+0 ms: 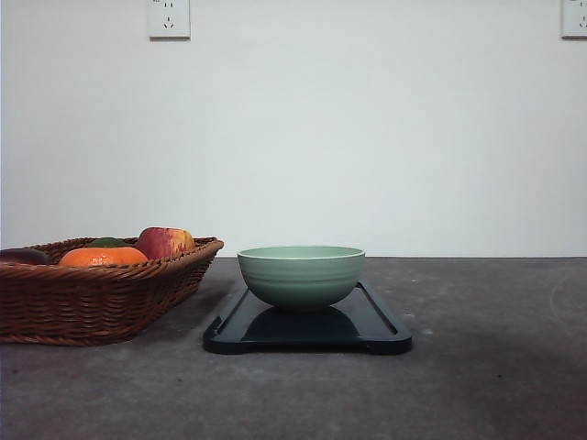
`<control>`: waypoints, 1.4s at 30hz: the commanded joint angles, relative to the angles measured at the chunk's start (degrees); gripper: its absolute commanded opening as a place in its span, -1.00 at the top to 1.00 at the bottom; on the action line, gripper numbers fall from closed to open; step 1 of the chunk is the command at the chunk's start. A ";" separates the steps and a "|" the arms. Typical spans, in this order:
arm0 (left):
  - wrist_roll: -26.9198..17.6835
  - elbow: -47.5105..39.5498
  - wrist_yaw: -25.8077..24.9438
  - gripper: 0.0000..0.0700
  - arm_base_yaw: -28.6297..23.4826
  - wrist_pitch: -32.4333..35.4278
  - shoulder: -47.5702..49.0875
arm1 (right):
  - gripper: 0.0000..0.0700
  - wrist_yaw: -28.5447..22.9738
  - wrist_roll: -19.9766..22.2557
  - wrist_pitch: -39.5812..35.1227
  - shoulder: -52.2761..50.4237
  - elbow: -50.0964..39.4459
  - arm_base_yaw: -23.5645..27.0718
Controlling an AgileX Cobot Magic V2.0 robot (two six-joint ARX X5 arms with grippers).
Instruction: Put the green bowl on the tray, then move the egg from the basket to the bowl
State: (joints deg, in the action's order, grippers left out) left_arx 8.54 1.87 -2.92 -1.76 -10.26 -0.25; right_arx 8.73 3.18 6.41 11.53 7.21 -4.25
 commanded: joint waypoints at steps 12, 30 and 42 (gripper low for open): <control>-0.31 -1.07 0.04 1.00 -0.15 -0.44 0.02 | 0.97 -4.32 -4.03 -0.34 -11.32 -6.54 3.37; -0.31 -1.07 0.04 1.00 -0.15 -0.44 0.02 | 0.97 -4.31 -4.07 -0.41 -11.32 -6.52 3.37; -0.31 -1.07 0.04 1.00 -0.15 -0.44 0.02 | 0.97 -4.31 -4.07 -0.41 -11.32 -6.52 3.37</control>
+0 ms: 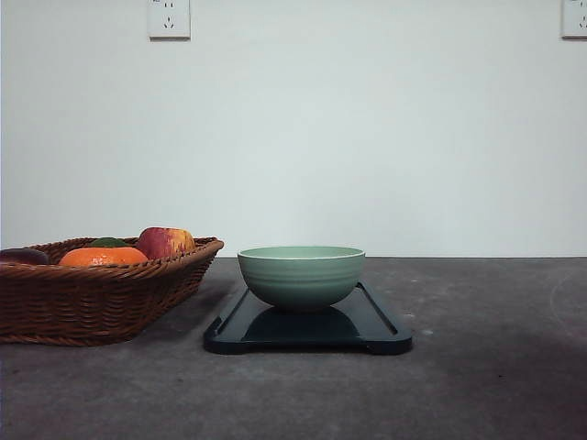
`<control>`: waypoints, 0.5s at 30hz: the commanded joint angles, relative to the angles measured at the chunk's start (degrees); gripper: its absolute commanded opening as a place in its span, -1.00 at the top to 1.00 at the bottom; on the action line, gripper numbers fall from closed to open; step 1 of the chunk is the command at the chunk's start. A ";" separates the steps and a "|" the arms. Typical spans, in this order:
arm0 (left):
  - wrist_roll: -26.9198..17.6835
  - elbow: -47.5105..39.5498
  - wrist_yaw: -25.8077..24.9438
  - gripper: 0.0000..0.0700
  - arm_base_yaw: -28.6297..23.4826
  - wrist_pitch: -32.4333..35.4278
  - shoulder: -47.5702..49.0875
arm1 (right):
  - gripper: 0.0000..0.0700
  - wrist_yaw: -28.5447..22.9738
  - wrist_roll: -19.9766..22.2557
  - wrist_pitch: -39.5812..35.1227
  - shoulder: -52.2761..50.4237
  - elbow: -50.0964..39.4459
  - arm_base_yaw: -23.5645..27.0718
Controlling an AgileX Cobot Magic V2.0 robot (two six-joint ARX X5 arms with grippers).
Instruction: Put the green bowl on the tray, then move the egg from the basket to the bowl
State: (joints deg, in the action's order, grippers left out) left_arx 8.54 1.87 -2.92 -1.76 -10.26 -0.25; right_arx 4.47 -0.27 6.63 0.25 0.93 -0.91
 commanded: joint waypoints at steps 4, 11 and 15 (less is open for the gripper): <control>-0.31 -1.07 0.04 1.00 -0.15 -0.42 0.02 | 0.97 -0.04 -0.61 -0.65 -0.04 -0.24 0.00; -0.31 -1.07 0.04 1.00 -0.15 -0.44 0.02 | 0.97 -0.04 -0.61 -0.63 -0.04 -0.24 0.00; -0.31 -1.07 0.04 1.00 -0.15 -0.42 0.02 | 0.97 -0.04 -0.61 -0.64 -0.04 -0.24 0.01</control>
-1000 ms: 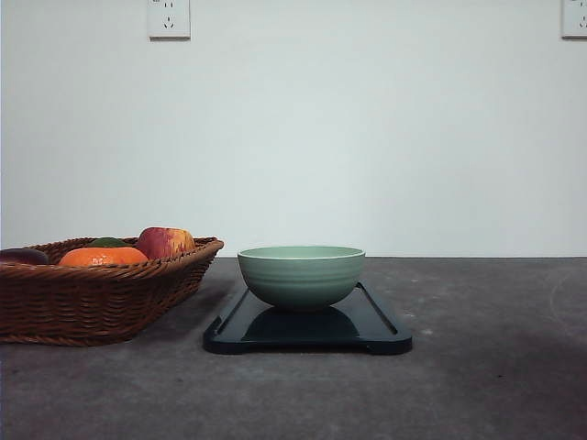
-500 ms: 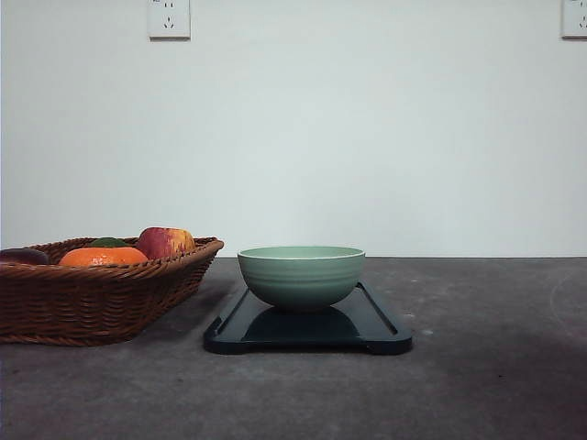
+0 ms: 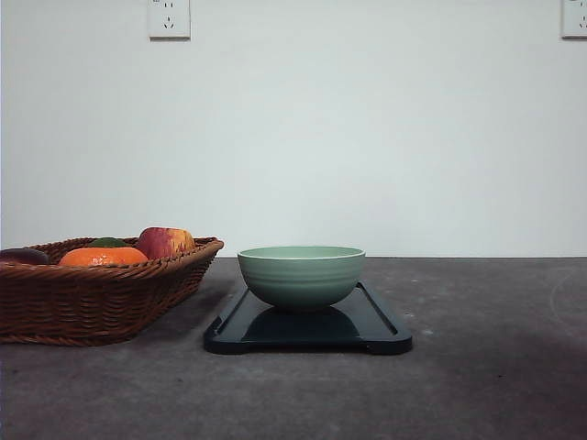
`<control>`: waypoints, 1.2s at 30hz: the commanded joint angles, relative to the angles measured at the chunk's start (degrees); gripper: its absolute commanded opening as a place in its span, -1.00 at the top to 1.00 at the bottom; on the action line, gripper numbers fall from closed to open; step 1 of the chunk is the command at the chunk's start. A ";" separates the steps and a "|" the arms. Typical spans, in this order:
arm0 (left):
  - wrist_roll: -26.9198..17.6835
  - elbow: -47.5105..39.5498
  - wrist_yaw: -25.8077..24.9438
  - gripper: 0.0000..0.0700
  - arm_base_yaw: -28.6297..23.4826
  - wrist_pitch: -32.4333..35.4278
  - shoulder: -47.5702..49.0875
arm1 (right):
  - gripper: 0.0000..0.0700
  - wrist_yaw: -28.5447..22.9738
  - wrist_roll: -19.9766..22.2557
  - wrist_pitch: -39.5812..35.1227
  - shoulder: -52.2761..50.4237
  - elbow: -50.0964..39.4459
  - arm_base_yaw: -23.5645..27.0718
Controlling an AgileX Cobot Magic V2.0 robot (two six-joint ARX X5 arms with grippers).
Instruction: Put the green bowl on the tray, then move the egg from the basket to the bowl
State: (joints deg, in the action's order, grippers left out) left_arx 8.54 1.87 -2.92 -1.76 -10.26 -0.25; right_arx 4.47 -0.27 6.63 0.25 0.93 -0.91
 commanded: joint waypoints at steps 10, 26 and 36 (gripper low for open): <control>-0.33 -1.07 0.04 1.00 -0.15 -0.44 0.02 | 0.97 -0.04 -0.61 -0.64 -0.04 -0.24 0.02; -0.31 -1.07 0.04 1.00 -0.15 -0.44 0.02 | 0.97 -0.04 -0.61 -0.63 -0.04 -0.24 0.02; -0.31 -1.07 0.04 1.00 -0.15 -0.44 0.02 | 0.97 -0.04 -0.61 -0.63 -0.04 -0.24 0.01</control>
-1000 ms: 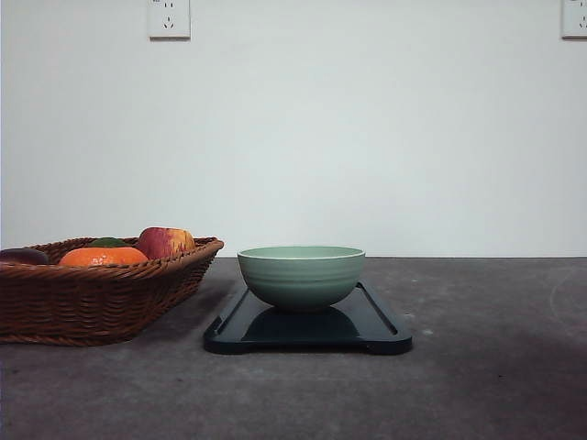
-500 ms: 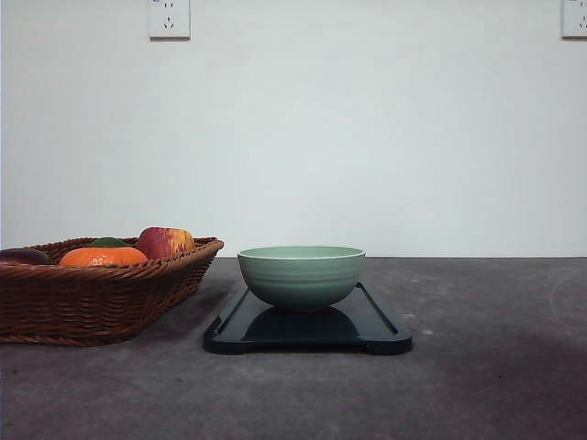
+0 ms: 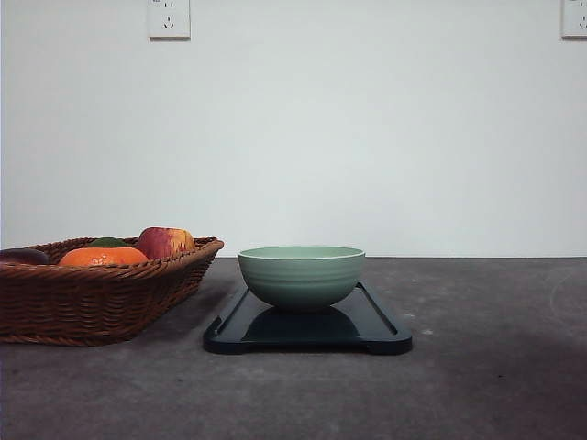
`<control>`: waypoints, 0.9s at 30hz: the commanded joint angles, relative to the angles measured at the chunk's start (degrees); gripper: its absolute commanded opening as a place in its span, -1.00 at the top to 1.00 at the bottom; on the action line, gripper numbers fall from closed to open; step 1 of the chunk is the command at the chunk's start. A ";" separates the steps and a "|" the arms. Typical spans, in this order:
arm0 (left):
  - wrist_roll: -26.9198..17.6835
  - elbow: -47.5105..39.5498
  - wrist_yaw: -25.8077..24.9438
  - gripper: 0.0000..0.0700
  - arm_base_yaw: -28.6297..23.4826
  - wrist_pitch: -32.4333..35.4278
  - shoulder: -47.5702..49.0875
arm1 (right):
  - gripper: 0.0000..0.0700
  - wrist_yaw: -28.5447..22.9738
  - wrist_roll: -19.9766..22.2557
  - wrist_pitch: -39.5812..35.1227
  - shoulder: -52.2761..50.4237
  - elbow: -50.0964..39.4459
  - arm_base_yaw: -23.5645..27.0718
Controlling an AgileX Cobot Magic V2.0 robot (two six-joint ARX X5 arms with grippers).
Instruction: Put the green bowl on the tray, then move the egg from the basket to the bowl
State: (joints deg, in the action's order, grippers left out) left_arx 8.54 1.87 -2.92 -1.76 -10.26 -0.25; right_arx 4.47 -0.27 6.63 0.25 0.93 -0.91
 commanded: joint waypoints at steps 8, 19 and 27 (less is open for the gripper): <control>-0.32 -1.07 0.04 1.00 -0.15 -0.44 0.02 | 0.97 -0.04 -0.61 -0.63 -0.04 -0.24 0.02; -0.31 -1.07 0.04 1.00 -0.15 -0.44 0.02 | 0.97 -0.04 -0.61 -0.63 -0.04 -0.24 0.02; -0.31 -1.07 0.04 1.00 -0.15 -0.44 0.02 | 0.97 -0.04 -0.61 -0.63 -0.04 -0.24 0.02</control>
State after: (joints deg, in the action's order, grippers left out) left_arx 8.54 1.87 -2.92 -1.76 -10.26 -0.25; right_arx 4.47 -0.27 6.63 0.25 0.93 -0.91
